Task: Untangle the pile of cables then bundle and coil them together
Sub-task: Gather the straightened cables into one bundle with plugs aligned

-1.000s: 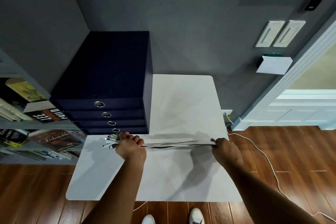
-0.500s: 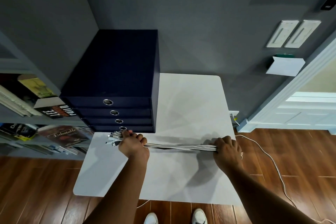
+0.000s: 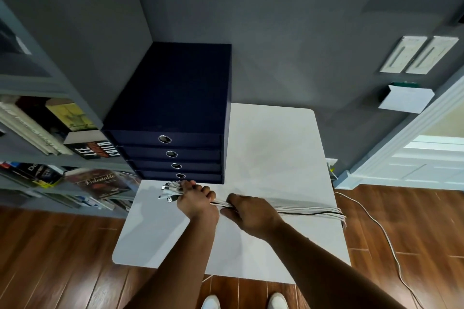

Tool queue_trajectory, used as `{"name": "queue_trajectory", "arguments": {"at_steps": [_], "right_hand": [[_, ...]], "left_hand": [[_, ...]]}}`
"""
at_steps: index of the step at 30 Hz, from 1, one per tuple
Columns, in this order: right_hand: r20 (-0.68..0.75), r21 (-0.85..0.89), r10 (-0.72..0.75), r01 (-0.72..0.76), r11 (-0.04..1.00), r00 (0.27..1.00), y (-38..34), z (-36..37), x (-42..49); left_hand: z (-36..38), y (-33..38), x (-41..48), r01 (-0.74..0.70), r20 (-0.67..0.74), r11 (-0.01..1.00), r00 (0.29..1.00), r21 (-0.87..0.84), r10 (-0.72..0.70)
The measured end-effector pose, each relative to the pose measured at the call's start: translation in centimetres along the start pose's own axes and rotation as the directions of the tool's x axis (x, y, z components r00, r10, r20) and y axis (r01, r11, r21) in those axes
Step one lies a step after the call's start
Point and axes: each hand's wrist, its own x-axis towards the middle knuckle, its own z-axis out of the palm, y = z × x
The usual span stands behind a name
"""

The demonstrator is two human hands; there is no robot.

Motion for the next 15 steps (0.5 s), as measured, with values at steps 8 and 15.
{"name": "queue_trajectory", "arguments": {"at_steps": [8, 15], "right_hand": [[0.122, -0.022, 0.035, -0.033, 0.999, 0.992, -0.7, -1.2, -0.3], [0.154, 0.123, 0.129, -0.148, 0.981, 0.98, 1.1, -5.2, 0.1]], "left_hand": [[-2.9, 1.9, -0.5, 0.168, 0.256, 0.949, 0.937, 0.268, -0.238], [-4.8, 5.2, -2.8, -0.206, 0.425, 0.424, 0.734, 0.882, -0.529]]}}
